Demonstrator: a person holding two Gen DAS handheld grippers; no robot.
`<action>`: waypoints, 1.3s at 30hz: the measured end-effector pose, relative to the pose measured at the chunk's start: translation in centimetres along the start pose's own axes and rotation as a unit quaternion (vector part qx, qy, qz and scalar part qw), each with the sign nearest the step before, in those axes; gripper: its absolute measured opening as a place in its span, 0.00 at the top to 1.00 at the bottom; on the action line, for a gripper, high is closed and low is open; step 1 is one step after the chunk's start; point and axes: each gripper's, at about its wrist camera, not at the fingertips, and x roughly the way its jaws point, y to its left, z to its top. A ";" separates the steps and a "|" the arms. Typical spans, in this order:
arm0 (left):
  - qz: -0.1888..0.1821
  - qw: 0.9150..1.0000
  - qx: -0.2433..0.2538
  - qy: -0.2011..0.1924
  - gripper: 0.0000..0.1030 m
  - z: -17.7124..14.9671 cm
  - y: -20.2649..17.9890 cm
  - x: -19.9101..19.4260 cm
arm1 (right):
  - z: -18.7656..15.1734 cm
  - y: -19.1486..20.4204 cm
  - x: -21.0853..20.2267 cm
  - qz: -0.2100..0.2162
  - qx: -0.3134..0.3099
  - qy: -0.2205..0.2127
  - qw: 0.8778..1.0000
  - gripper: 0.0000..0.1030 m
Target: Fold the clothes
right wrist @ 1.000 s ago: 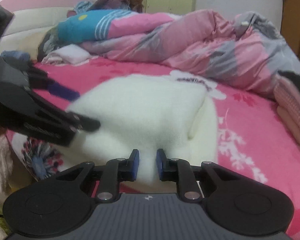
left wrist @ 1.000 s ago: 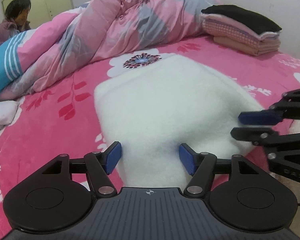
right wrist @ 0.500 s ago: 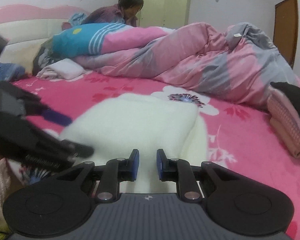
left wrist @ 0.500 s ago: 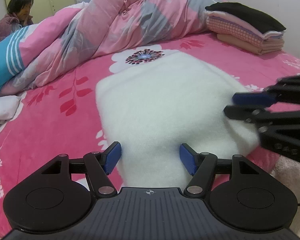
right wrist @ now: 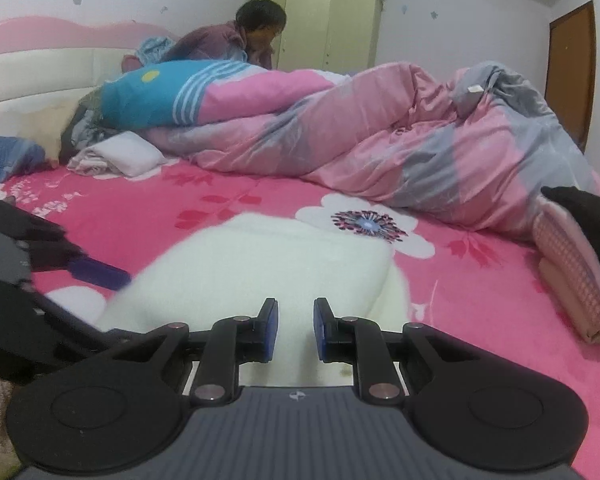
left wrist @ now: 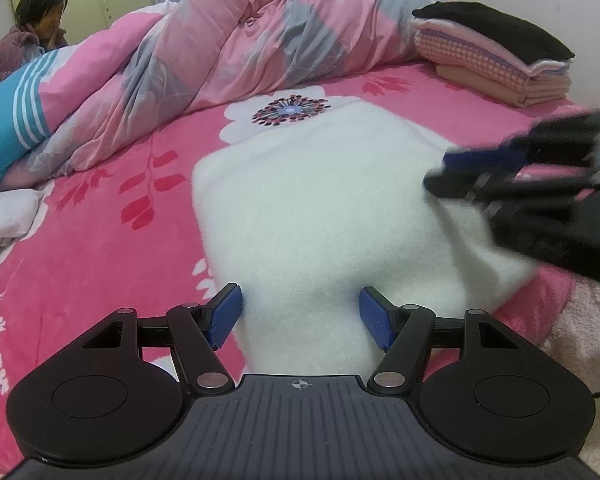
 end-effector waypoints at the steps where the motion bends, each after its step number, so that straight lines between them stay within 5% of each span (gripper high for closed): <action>1: -0.001 1.000 0.001 0.000 0.36 0.0 0.0 0.0 | -0.5 -0.1 0.7 0.000 -0.002 0.007 1.000 0.81; 10: -0.012 1.000 -0.008 0.003 0.36 0.2 0.5 -0.2 | -1.2 -0.5 1.5 0.006 0.002 0.013 1.000 0.80; 13: -0.029 0.999 -0.027 -0.018 0.36 0.4 1.3 -1.1 | -1.3 -0.6 1.4 0.009 0.009 0.011 1.000 0.80; 19: -0.004 0.997 -0.041 -0.072 0.36 1.6 2.4 -0.7 | -1.5 -0.7 1.4 0.010 0.017 0.004 1.000 0.80; 32: -0.051 0.992 -0.091 -0.070 0.35 0.5 4.1 2.2 | -1.9 -0.8 1.2 0.010 0.045 -0.010 0.999 0.80; 39: -0.041 0.989 -0.073 -0.126 0.36 1.3 4.4 0.9 | -2.3 -3.2 -2.9 0.041 0.162 -0.046 0.985 0.79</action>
